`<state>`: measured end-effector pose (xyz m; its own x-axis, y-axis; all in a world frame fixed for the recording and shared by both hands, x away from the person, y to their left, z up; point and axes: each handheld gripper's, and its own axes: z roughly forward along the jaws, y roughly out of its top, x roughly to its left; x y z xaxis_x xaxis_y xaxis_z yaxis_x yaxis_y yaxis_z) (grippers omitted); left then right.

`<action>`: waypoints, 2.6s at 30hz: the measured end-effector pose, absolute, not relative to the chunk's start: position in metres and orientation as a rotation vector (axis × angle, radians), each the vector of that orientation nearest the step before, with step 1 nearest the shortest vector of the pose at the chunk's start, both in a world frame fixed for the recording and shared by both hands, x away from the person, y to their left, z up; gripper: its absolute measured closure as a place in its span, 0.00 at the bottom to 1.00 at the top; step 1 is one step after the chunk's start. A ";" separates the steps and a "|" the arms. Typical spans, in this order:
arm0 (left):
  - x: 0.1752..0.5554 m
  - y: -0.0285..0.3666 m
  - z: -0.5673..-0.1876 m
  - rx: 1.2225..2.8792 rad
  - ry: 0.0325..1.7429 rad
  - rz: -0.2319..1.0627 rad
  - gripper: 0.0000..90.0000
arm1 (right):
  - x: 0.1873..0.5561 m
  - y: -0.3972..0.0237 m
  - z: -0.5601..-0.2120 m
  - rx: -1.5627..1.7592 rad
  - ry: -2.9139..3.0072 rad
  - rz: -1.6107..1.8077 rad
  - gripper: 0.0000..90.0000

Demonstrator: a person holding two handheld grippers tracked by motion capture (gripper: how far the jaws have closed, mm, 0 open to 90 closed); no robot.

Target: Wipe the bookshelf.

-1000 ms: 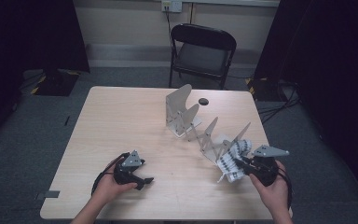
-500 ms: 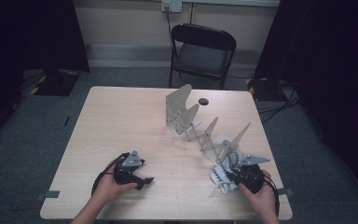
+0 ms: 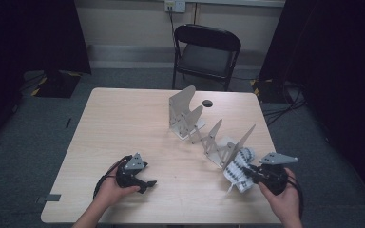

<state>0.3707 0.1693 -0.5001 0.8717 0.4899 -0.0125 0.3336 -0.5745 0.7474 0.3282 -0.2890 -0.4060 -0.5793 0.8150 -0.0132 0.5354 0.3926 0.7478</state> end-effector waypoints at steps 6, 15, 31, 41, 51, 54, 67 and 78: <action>0.371 0.169 -0.500 2.233 0.591 0.249 0.21 | 0.333 -0.293 -0.358 1.114 2.197 1.083 0.87; 0.371 0.169 -0.500 2.233 0.592 0.249 0.21 | 0.348 -0.281 -0.379 1.119 2.256 1.000 0.87; 0.371 0.169 -0.500 2.234 0.591 0.249 0.21 | 0.352 -0.277 -0.452 1.231 2.330 0.978 0.87; 0.371 0.169 -0.500 2.233 0.591 0.249 0.21 | 0.351 -0.273 -0.473 1.256 2.362 0.945 0.86; 0.371 0.169 -0.500 2.233 0.592 0.250 0.21 | 0.340 -0.294 -0.434 1.228 2.303 0.973 0.86; 0.371 0.169 -0.500 2.233 0.592 0.250 0.21 | 0.340 -0.300 -0.412 1.200 2.268 0.990 0.86; 0.371 0.169 -0.500 2.233 0.592 0.250 0.21 | 0.359 -0.297 -0.357 1.119 2.194 0.978 0.86; 0.371 0.169 -0.500 2.232 0.593 0.251 0.21 | 0.361 -0.294 -0.396 1.171 2.243 0.972 0.86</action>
